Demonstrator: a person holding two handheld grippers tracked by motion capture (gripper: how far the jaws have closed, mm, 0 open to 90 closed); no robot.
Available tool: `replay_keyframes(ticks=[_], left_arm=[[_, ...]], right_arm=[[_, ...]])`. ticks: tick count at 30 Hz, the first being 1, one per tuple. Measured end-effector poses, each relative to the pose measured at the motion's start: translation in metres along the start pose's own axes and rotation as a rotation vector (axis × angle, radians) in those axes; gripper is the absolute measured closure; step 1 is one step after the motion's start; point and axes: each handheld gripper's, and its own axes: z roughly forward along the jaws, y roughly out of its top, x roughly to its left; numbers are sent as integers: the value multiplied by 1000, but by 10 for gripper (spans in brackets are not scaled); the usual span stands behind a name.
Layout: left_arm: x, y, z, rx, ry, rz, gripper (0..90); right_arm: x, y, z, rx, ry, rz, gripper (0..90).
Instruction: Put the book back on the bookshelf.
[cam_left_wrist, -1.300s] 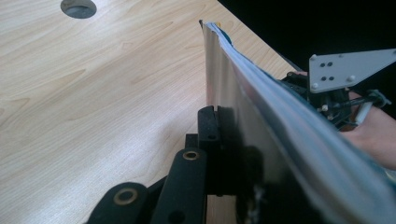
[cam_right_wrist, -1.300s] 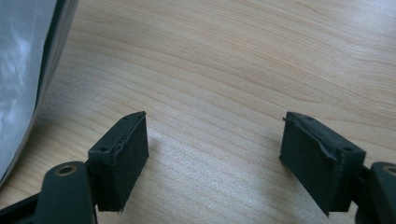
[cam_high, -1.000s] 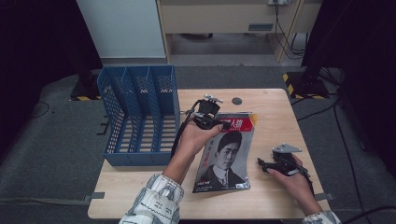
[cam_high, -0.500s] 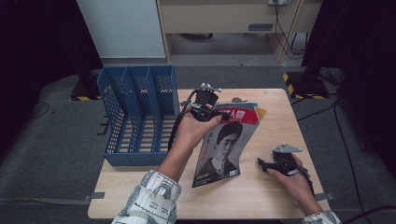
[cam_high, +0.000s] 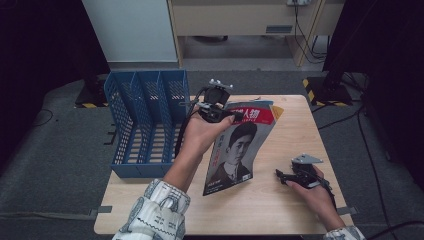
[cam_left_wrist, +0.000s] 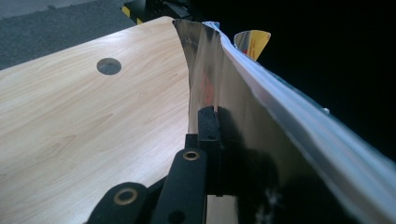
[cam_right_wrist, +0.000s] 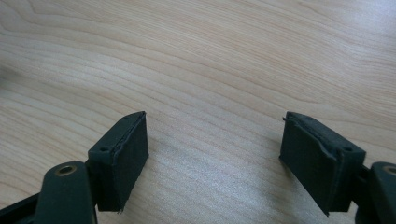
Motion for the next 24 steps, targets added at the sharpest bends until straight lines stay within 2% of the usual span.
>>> replay_keyframes(ticks=[13,18,24], left_arm=[[0,6,-21,-13,19,-3,864],[3,8,-32,-34,19,-19,864],[7,9,-43,-36,35,-22,864]], right_arm=[[1,0,0,-1,1,4,235],[1,0,0,-1,1,4,235],[1,0,1,-3,2,7,235]])
